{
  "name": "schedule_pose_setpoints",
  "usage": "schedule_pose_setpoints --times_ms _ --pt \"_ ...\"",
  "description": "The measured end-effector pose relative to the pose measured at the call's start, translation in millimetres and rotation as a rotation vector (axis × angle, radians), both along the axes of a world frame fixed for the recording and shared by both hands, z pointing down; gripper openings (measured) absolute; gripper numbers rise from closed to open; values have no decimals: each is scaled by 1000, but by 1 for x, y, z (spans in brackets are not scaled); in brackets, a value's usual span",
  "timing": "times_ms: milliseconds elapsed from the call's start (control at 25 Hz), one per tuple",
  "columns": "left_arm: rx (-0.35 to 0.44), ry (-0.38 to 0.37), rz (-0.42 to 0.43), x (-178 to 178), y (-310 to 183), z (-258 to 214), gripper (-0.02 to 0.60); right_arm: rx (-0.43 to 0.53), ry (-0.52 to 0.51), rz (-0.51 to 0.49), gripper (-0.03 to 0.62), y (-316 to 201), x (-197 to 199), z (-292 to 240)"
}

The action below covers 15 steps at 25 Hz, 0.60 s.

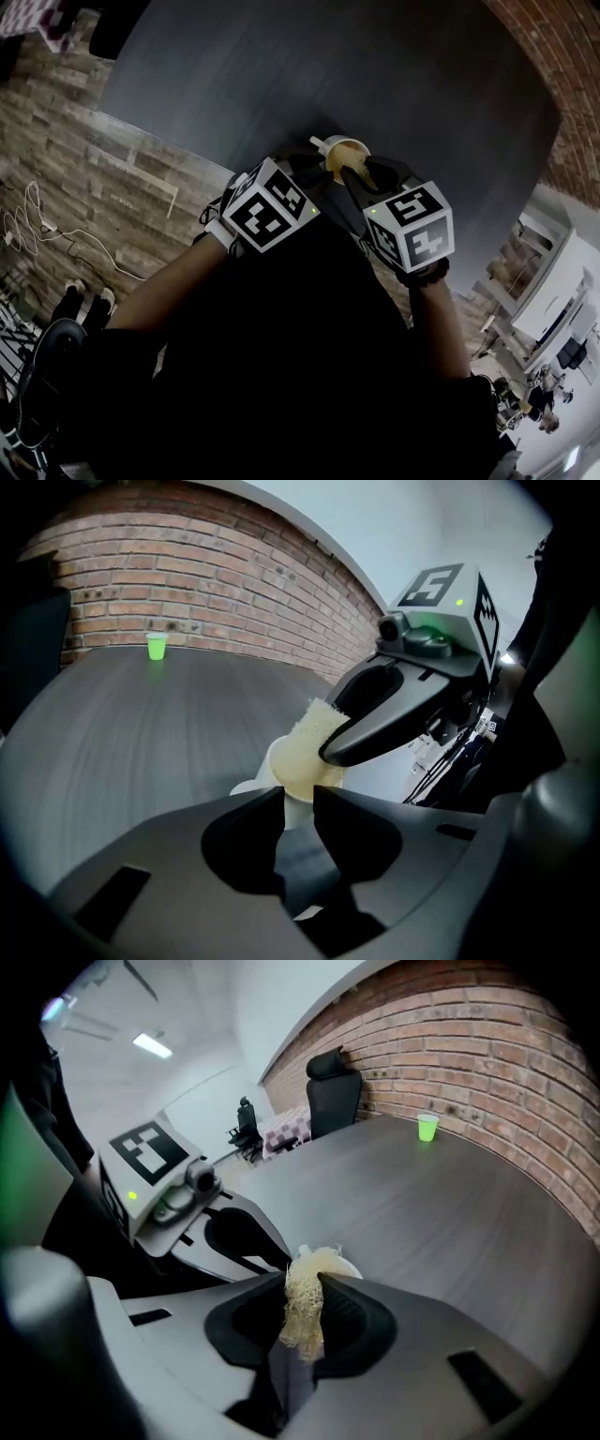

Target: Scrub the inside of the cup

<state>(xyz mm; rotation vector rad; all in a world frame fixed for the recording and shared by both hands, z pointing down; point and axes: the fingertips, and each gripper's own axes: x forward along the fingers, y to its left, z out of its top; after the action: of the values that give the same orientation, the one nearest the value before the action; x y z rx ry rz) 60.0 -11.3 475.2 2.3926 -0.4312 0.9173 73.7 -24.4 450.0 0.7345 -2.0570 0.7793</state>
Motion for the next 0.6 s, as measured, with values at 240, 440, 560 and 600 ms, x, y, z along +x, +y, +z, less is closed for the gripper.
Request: schedule_pose_setpoints --times_ms 240,440,560,600 --pt "9 18 -4 6 -3 -10 104 88 -30 -12 83 4 3 -38" --pt "37 21 -24 1 -10 -18 104 153 -42 35 83 -3 12 -62" --pt "48 19 -49 -5 -19 -21 104 139 36 0 83 -1 13 -41" --pt "51 19 -52 -6 -21 -22 104 139 71 -20 83 -1 12 -32"
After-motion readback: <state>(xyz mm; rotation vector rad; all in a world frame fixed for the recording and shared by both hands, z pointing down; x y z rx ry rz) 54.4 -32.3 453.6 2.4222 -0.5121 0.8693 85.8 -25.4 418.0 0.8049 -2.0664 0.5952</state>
